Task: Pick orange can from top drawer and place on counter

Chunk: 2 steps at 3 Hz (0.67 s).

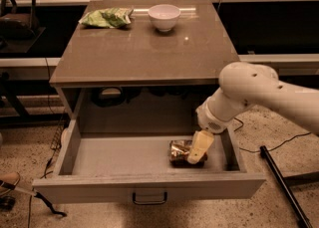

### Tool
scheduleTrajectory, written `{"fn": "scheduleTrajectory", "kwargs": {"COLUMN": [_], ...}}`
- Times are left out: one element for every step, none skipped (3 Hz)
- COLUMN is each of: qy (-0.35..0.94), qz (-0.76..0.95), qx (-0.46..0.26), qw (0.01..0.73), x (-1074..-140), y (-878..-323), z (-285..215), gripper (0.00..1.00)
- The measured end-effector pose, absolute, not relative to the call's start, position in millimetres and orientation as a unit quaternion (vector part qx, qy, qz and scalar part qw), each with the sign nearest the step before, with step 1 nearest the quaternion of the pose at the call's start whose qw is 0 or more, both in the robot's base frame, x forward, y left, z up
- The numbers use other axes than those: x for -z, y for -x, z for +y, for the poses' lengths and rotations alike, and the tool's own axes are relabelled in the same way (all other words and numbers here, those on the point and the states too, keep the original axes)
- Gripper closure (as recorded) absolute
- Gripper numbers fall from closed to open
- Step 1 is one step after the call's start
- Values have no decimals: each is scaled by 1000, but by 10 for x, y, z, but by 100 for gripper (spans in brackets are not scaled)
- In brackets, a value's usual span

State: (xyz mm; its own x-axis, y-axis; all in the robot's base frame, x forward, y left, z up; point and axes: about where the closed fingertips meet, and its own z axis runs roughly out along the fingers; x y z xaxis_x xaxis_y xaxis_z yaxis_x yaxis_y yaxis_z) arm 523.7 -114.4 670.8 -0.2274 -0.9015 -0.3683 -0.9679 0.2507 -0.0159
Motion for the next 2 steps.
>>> {"fn": "scheduleTrajectory", "kwargs": {"qy": [597, 592], "qz": [777, 780], "qx": [-121, -134], "qw": [158, 154], "x": [-6405, -6120], "y": [-5308, -5339], "z": [-1016, -953], "gripper": [0, 18]}}
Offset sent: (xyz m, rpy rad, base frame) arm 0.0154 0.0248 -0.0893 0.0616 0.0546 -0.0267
